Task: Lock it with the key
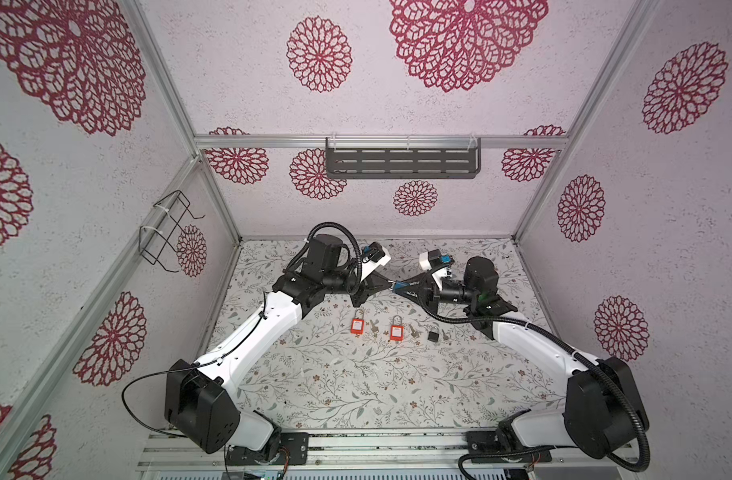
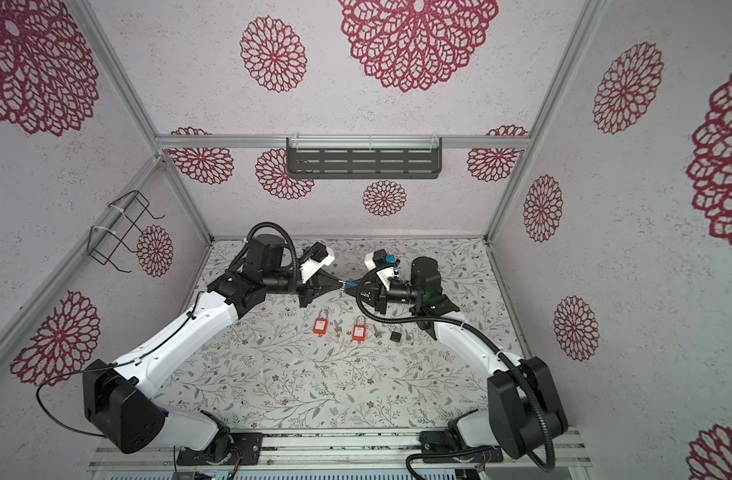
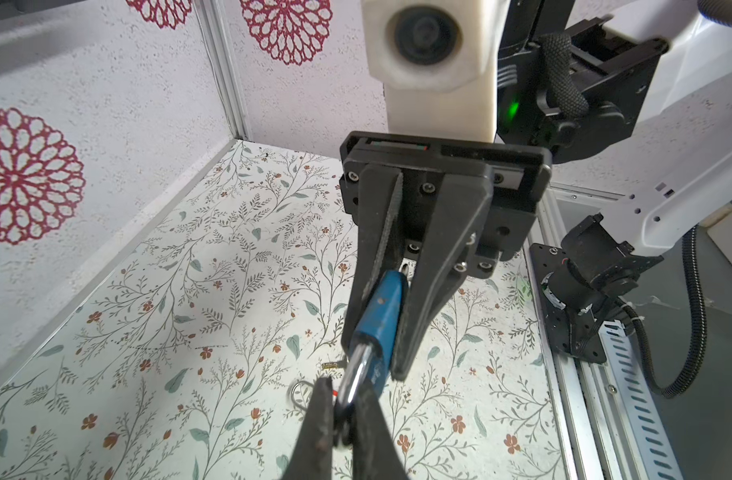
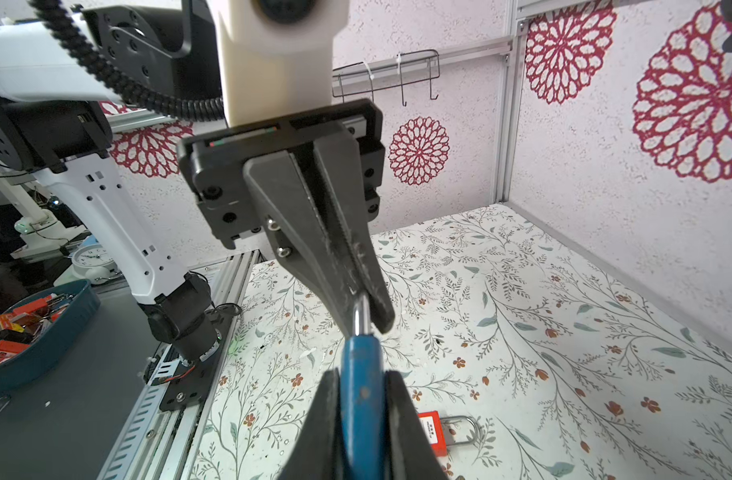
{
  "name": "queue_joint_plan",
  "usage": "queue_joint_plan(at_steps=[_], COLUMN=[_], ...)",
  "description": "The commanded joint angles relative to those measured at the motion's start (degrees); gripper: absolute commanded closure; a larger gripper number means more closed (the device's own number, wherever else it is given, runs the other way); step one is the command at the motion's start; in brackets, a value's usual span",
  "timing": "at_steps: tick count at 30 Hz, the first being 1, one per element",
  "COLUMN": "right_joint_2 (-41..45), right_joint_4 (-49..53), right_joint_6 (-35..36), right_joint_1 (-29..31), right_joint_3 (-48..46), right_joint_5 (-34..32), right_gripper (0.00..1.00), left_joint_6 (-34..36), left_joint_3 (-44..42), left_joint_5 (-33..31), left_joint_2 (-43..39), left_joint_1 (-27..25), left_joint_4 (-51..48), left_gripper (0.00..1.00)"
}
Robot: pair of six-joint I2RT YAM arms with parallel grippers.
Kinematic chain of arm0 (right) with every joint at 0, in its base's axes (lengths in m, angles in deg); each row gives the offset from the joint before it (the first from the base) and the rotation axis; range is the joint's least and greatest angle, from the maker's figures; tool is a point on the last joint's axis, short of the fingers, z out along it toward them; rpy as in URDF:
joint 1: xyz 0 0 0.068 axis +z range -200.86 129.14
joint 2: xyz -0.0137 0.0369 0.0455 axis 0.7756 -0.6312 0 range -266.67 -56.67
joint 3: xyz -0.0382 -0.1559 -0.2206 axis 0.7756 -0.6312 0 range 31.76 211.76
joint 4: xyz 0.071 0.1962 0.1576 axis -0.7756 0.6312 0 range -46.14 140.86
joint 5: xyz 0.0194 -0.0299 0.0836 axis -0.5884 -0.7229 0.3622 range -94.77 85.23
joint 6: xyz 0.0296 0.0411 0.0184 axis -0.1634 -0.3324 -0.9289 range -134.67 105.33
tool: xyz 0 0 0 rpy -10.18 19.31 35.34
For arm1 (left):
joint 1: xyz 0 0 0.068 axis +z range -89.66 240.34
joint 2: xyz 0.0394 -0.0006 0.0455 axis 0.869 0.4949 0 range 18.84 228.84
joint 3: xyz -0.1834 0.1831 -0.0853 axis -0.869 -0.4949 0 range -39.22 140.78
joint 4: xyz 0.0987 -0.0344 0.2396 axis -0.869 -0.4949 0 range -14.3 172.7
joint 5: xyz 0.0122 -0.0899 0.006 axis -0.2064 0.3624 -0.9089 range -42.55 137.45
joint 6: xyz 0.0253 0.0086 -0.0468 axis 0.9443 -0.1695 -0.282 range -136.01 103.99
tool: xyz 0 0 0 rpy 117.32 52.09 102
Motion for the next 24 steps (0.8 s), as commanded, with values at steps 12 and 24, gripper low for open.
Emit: queue_joint_plan(at_steps=[12,24], right_joint_2=[13.37,22.23], right_joint_4=[19.92,34.43], right_joint_6=[18.87,23.06], right_joint_1=[2.36,2.00], right_joint_3=[0.77,-2.26], right_joint_5=[-10.47,-16.04], right_gripper=[0.61,0.52], left_joint_6=[5.50,7.61], left_joint_3=[-0.91,0.13], left_joint_5=[8.61,6.09], left_joint_2=[-4.17,-5.37], left_joint_1=[1.37,2.29], left_joint_4=[-4.32,-6.91], left_gripper=[1.00,1.00])
